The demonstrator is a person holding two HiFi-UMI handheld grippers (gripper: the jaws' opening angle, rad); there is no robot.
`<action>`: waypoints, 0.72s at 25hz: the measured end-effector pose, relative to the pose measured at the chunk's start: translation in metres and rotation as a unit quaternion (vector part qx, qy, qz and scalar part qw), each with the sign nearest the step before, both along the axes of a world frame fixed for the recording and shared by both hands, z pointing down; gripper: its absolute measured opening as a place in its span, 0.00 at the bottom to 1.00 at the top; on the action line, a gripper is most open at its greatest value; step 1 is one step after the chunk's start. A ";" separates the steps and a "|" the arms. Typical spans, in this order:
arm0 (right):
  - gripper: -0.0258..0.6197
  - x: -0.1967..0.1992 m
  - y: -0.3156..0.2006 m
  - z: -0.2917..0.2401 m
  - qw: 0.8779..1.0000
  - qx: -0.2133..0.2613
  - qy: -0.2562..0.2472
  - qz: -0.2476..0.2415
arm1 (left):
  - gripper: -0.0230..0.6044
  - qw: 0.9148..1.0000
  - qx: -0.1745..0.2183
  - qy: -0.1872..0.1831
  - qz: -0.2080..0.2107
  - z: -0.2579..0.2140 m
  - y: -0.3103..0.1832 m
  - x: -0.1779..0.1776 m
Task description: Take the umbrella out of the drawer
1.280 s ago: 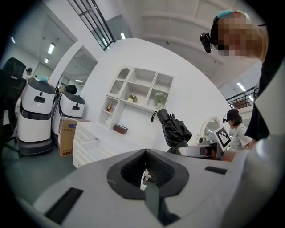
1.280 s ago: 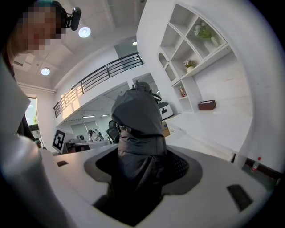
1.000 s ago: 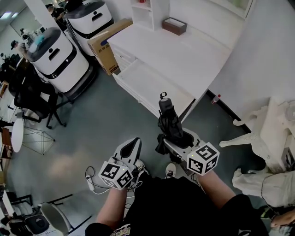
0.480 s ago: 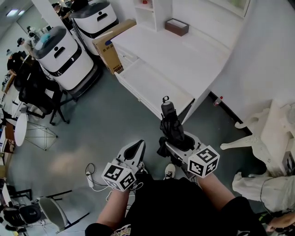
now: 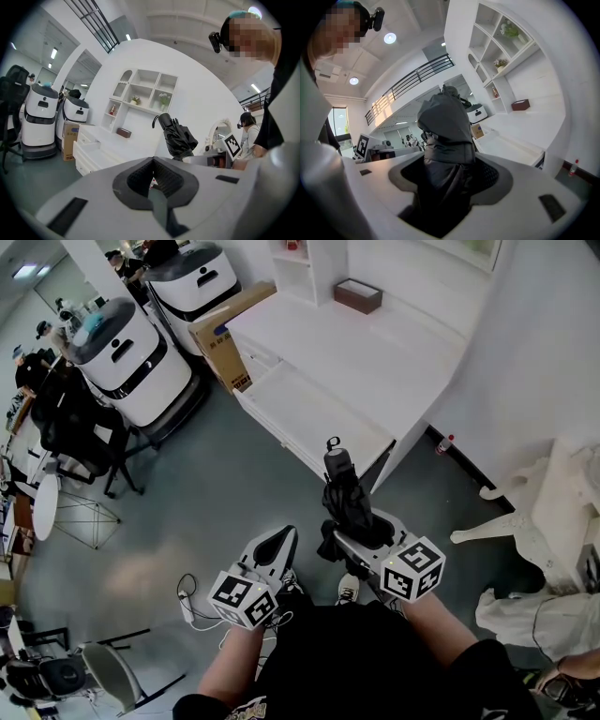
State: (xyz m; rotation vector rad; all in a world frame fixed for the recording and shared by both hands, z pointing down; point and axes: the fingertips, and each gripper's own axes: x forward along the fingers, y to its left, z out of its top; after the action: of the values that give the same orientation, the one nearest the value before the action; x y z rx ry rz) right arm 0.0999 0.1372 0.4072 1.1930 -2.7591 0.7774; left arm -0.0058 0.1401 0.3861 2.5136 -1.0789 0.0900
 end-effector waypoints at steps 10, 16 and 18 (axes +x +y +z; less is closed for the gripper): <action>0.47 0.003 0.000 -0.002 1.000 0.000 0.003 0.004 | 0.04 1.000 0.002 0.002 0.007 -0.003 -0.004 0.004; 0.47 0.005 -0.002 0.002 1.000 -0.003 0.006 0.009 | 0.04 1.000 -0.002 0.004 0.007 0.000 -0.005 0.004; 0.47 0.005 -0.002 0.003 1.000 -0.003 0.007 0.010 | 0.04 1.000 -0.003 0.003 0.007 0.001 -0.004 0.004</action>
State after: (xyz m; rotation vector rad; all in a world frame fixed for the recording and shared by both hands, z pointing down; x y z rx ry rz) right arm 0.1048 0.1356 0.4101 1.2229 -2.7348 0.7762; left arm -0.0018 0.1365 0.3870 2.5157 -1.0566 0.0893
